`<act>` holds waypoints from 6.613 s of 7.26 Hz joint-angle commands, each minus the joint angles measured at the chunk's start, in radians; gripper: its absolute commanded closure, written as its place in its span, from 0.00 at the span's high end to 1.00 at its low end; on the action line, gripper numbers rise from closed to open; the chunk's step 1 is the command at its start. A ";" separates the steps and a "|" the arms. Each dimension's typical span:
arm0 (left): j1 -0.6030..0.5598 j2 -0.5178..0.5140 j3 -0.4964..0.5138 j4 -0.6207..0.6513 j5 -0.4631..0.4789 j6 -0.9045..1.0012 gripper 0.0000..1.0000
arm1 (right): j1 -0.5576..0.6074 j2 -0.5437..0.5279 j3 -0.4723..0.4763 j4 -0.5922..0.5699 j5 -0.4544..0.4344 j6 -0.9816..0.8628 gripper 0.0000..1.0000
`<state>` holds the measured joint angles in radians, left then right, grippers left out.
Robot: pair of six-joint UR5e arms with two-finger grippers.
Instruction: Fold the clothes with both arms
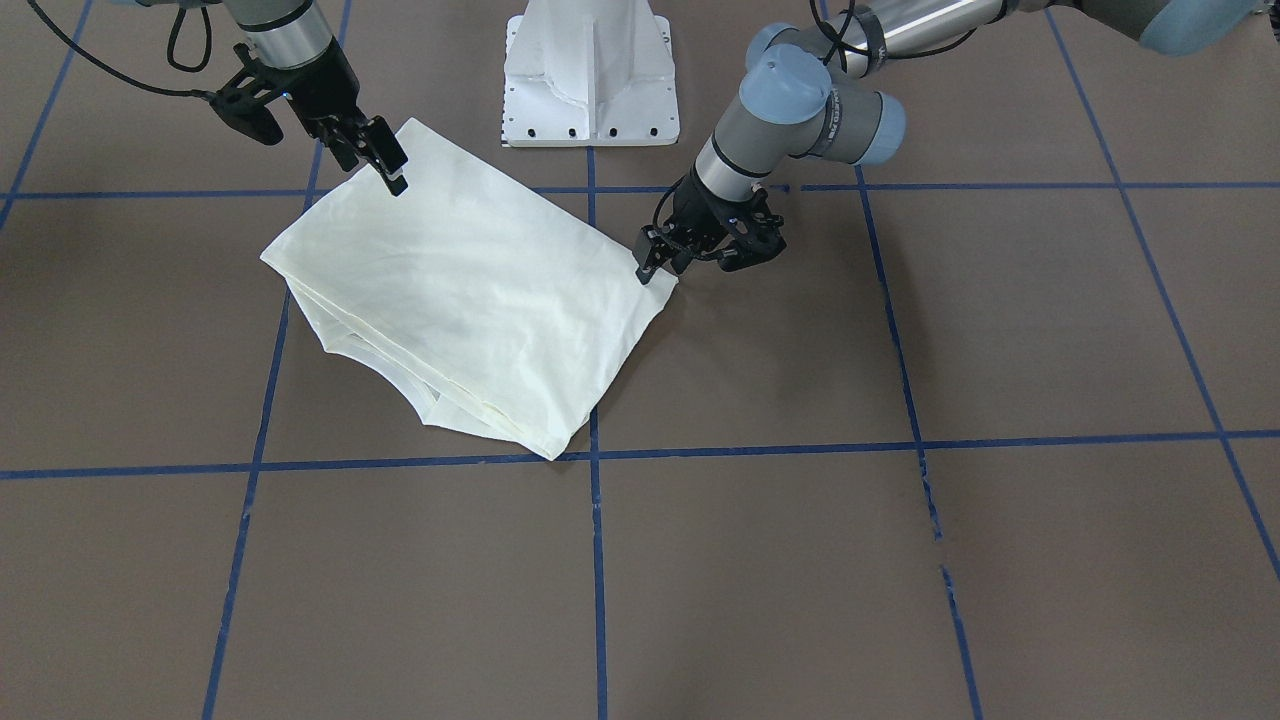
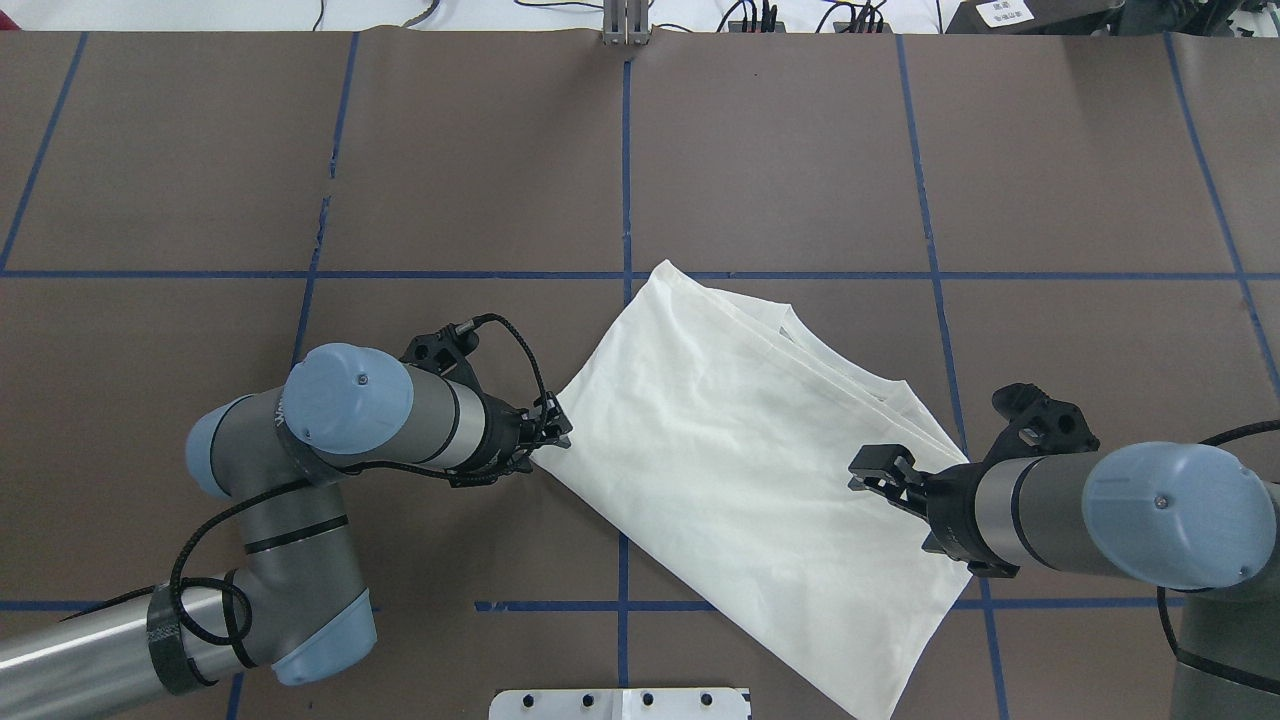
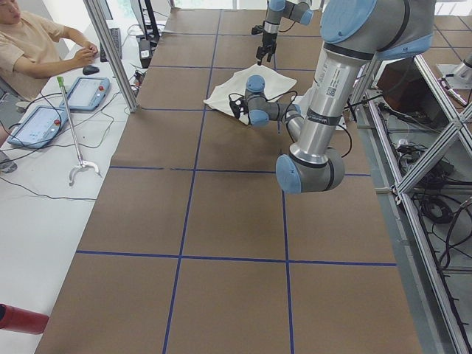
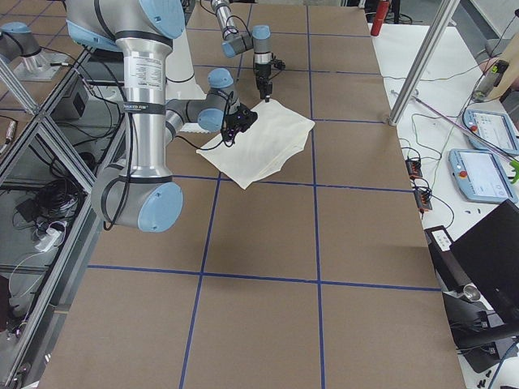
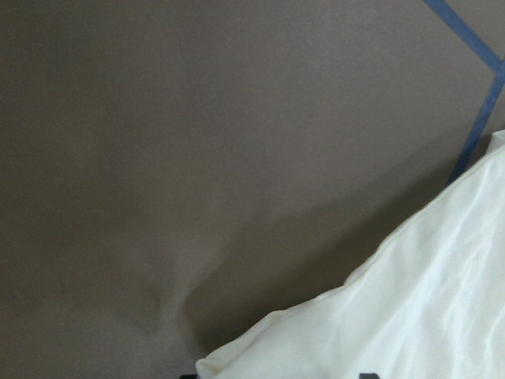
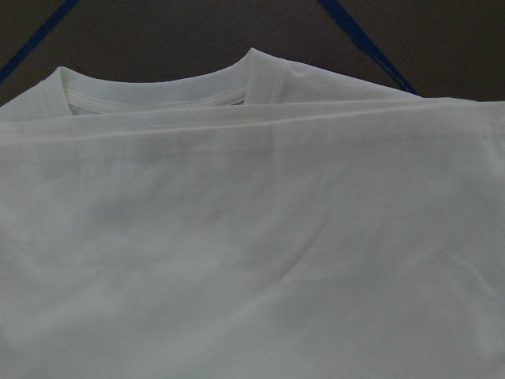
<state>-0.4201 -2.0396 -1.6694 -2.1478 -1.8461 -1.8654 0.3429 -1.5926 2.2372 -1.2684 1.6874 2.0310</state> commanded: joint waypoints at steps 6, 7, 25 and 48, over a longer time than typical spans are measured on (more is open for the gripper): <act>-0.055 0.041 -0.010 0.000 0.024 0.085 0.00 | 0.002 0.000 -0.002 0.000 0.000 0.000 1.00; -0.046 0.033 -0.009 0.000 0.022 0.089 0.49 | 0.001 0.002 -0.002 0.000 0.000 0.000 1.00; -0.178 -0.017 -0.012 0.126 0.019 0.273 0.00 | 0.011 0.006 -0.008 0.001 0.000 0.000 1.00; -0.359 -0.152 0.203 -0.061 -0.139 0.364 0.57 | -0.036 0.419 -0.389 -0.195 -0.071 0.017 0.46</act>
<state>-0.7793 -2.1921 -1.4665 -2.2097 -1.9852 -1.5018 0.3067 -1.1717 1.8484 -1.4620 1.6159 2.0479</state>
